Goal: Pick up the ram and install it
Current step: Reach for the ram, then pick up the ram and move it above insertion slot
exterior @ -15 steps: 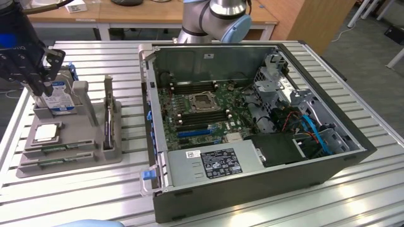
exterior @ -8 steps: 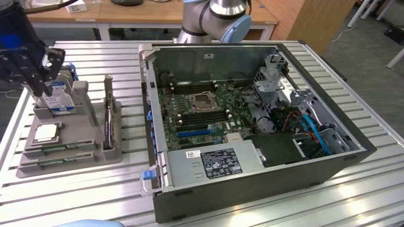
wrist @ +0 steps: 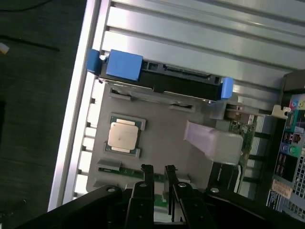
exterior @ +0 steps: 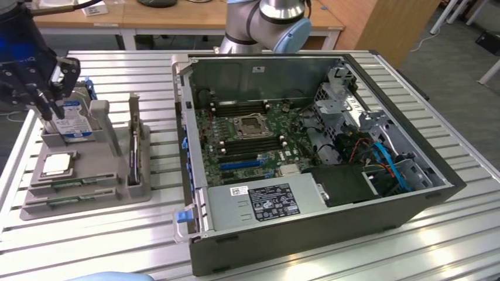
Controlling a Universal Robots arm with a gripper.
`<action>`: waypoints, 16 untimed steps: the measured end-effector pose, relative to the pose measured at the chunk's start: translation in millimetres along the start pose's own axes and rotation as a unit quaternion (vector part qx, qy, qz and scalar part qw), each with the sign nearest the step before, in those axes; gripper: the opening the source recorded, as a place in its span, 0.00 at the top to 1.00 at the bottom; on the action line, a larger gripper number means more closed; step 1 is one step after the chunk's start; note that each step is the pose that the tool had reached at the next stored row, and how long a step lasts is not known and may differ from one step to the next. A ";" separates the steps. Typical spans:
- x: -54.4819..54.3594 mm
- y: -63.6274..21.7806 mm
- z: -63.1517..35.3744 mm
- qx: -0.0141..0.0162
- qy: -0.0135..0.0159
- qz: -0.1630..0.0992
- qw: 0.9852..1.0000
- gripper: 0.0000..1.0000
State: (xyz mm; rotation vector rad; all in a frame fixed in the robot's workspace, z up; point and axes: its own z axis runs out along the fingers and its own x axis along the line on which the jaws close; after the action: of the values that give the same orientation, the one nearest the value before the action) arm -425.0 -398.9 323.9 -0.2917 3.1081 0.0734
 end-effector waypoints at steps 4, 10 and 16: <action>0.0 0.0 0.3 -0.001 0.002 -0.036 0.999 0.76; 0.0 0.0 0.7 -0.002 0.004 -0.091 0.996 0.76; 0.0 0.0 1.3 -0.003 0.007 -0.145 0.989 0.76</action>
State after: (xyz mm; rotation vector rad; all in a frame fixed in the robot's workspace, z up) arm -425.0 -398.8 322.6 -0.7410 3.0398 0.0771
